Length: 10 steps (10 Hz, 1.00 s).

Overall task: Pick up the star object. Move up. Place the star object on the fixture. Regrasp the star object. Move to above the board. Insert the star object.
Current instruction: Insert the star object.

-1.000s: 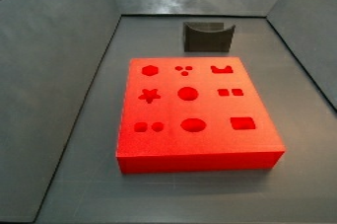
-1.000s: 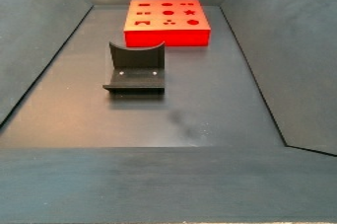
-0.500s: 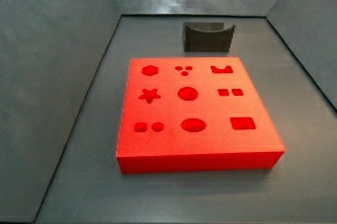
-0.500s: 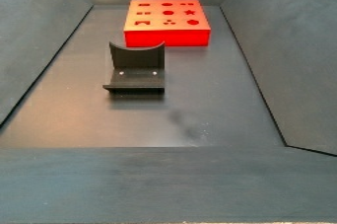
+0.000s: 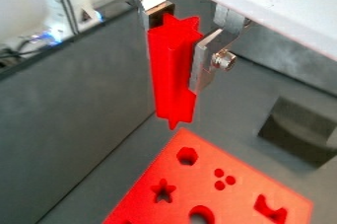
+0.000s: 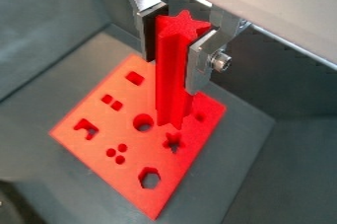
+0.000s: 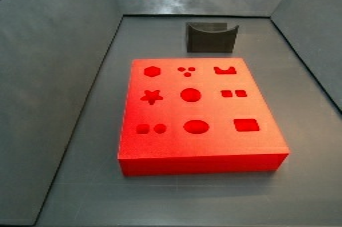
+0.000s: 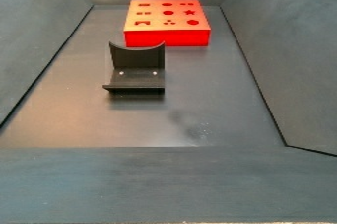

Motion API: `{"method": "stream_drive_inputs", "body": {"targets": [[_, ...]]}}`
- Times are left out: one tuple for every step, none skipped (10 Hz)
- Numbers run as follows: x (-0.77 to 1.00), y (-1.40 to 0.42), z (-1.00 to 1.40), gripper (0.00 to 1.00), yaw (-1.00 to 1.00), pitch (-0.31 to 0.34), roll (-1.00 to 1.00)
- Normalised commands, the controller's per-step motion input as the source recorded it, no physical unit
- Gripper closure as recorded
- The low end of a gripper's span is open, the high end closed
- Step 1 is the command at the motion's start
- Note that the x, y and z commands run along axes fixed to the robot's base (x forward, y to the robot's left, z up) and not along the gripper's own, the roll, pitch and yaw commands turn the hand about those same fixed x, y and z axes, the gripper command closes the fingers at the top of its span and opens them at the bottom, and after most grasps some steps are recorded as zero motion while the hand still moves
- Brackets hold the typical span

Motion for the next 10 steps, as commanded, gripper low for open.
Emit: {"method": "stream_drive_inputs", "body": {"targets": [[-0.30, -0.07, -0.81, 1.00, -0.76, -0.143, -0.09], [-0.21, -0.06, -0.80, 1.00, -0.83, -0.123, -0.09], [-0.11, -0.21, -0.61, 1.00, -0.85, -0.219, -0.07], [-0.04, -0.27, -0.49, 1.00, -0.78, -0.164, -0.07], [0.00, -0.27, -0.44, 1.00, -0.68, -0.167, -0.12], [0.15, -0.28, -0.49, 1.00, -0.58, -0.140, -0.09], [0.00, 0.00, 0.00, 1.00, -0.01, 0.000, 0.00], [0.00, 0.00, -0.18, 1.00, 0.00, 0.000, 0.00], [0.39, 0.00, -0.52, 1.00, 0.10, 0.000, 0.07], [0.51, 0.00, -0.64, 1.00, 0.13, -0.004, 0.09]]}}
